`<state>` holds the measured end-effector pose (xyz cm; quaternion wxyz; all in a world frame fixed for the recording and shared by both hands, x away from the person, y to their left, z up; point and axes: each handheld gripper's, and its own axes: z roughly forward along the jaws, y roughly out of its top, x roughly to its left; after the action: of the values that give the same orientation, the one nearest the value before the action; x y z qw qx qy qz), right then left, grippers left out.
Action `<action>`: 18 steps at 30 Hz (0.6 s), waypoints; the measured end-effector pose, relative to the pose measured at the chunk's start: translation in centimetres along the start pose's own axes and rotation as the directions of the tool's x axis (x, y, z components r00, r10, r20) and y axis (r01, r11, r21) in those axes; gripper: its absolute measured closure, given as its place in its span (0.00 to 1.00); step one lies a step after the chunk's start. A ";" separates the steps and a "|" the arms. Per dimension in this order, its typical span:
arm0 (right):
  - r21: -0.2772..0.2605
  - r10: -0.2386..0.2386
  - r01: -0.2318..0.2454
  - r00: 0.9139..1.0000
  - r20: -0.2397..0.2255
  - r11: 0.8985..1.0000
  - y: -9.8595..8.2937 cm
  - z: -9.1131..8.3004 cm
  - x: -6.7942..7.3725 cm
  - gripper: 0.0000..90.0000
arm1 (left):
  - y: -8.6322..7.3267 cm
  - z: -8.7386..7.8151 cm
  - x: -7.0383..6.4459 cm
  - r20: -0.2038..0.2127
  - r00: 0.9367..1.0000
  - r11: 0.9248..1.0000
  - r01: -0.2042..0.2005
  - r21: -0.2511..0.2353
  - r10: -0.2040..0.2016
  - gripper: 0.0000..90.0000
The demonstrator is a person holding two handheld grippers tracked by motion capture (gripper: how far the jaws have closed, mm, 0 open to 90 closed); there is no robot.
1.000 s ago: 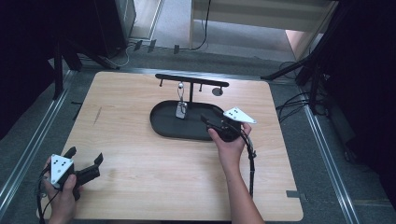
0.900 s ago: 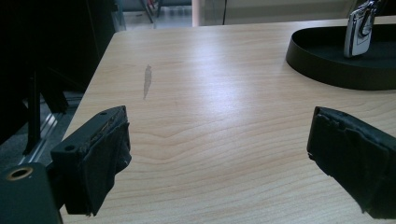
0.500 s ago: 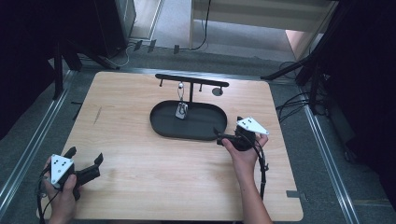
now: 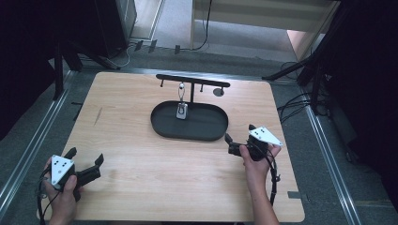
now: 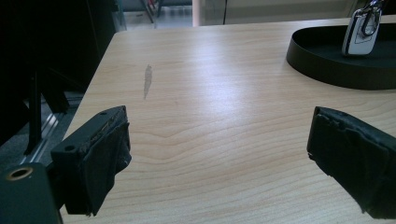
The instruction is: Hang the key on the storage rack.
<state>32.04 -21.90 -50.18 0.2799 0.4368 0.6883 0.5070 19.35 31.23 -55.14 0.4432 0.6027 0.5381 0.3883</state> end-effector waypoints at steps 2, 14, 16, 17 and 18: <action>-0.003 0.006 -0.006 1.000 0.004 1.000 -0.3 -0.4 -0.4 0.00 | 0.0 0.0 0.0 0.000 1.000 1.000 0.000 0.001 0.000 0.07; 0.006 0.033 -0.033 0.998 0.062 0.999 -2.2 -3.2 -3.0 0.00 | 0.0 0.0 0.0 -0.002 1.000 1.000 -0.001 0.002 0.001 0.07; 0.008 0.037 -0.037 0.997 0.071 0.999 -2.5 -3.6 -3.4 0.00 | 0.0 0.0 0.0 -0.003 1.000 1.000 -0.001 0.002 0.001 0.07; 0.008 0.036 -0.037 0.996 0.076 0.999 -2.7 -3.8 -3.5 0.00 | 0.0 0.0 0.0 -0.003 1.000 1.000 -0.001 0.002 0.001 0.07; 0.008 0.036 -0.037 0.996 0.082 0.999 -2.8 -4.1 -3.8 0.00 | 0.0 0.0 0.0 -0.003 1.000 1.000 -0.001 0.002 0.001 0.07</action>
<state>29.52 -27.35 -51.74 0.2964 0.4711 0.6707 0.4903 19.34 31.21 -55.13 0.4415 0.6030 0.5387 0.3889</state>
